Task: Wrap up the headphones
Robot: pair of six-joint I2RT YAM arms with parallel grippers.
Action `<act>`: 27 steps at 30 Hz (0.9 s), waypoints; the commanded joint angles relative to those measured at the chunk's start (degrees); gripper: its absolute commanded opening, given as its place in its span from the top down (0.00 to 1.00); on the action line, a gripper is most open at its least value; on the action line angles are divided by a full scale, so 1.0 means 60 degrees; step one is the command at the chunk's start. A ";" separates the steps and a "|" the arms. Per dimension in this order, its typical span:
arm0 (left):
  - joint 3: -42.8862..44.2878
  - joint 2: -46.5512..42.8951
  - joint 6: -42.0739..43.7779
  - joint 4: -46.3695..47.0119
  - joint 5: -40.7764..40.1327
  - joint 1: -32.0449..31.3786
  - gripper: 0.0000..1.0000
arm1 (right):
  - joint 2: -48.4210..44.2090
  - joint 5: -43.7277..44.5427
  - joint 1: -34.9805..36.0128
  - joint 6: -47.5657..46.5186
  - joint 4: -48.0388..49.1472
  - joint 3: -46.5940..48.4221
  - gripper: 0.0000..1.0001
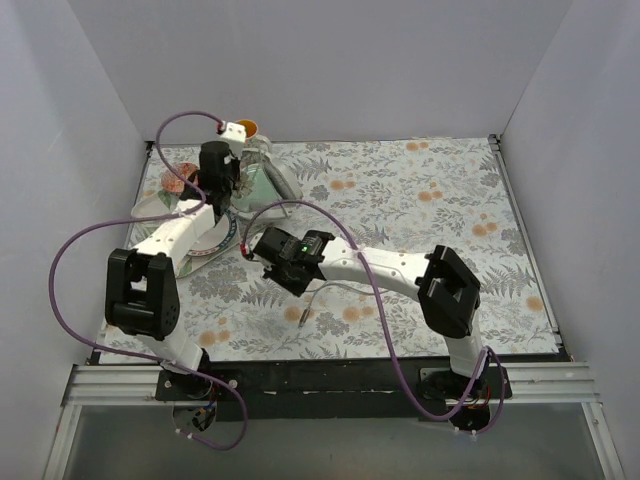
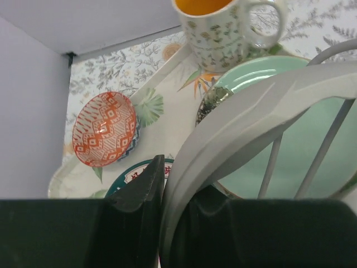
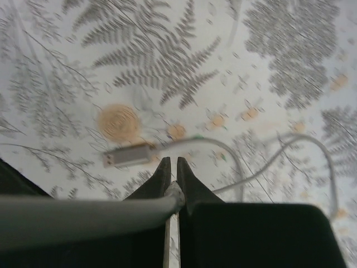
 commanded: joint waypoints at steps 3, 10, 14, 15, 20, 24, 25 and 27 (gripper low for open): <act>-0.0802 -0.1245 0.3004 0.4578 -0.1409 -0.0743 0.96 | -0.1667 0.3111 0.0406 -0.0708 -0.3080 0.1398 0.99; -0.1696 -0.1947 0.3825 0.4010 -0.0678 -0.1226 0.96 | -0.1930 0.5514 -0.0662 -0.0719 -0.3890 0.2189 0.99; -0.2282 -0.2604 0.3942 0.3568 -0.0033 -0.1445 0.96 | -0.2077 0.6540 -0.1308 -0.1204 -0.3743 0.2526 0.99; -0.2370 -0.2723 0.4001 0.3422 0.0026 -0.1504 0.96 | -0.2092 0.6875 -0.1526 -0.1306 -0.3685 0.2715 0.99; -0.3350 -0.3134 0.4996 0.3128 -0.0002 -0.2060 0.96 | -0.2662 0.6967 -0.1851 -0.2592 -0.2065 0.3069 0.99; -0.3762 -0.3149 0.5129 0.2952 -0.0090 -0.2398 0.96 | -0.3160 0.5754 -0.1865 -0.3443 -0.0527 0.3230 0.99; -0.3806 -0.3163 0.5115 0.2894 -0.0090 -0.2485 0.96 | -0.3292 0.5519 -0.1865 -0.3533 -0.0274 0.3215 0.99; -0.3705 -0.3193 0.4823 0.2617 -0.0018 -0.2764 0.96 | -0.3323 0.5166 -0.1865 -0.3811 0.0282 0.3186 0.99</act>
